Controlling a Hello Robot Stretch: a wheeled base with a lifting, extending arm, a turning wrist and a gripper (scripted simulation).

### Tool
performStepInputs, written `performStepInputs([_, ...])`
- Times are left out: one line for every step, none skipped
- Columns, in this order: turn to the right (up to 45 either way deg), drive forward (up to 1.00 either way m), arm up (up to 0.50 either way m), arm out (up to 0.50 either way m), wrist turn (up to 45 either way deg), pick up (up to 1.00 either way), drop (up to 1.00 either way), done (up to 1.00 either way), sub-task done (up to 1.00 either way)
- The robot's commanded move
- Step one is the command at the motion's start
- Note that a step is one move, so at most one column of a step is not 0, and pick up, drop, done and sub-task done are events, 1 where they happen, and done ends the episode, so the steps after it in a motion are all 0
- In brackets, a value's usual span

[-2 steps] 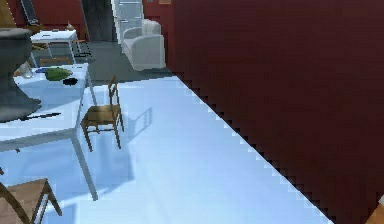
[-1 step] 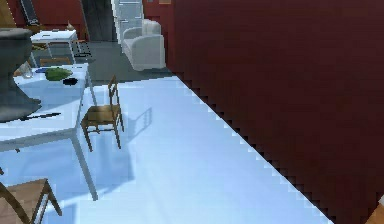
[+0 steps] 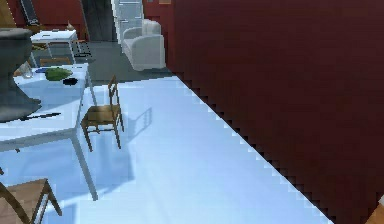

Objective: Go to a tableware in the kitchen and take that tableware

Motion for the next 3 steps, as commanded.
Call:
performStepInputs([0.0, 0.00, 0.00, 0.00, 45.0, 0.00, 0.00, 0.00, 0.00])
performStepInputs([0.0, 0.00, 0.00, 0.00, 3.0, 0.00, 0.00, 0.00, 0.00])
performStepInputs([0.0, 0.00, -0.08, 0.00, 0.0, 0.00, 0.00, 0.00, 0.00])
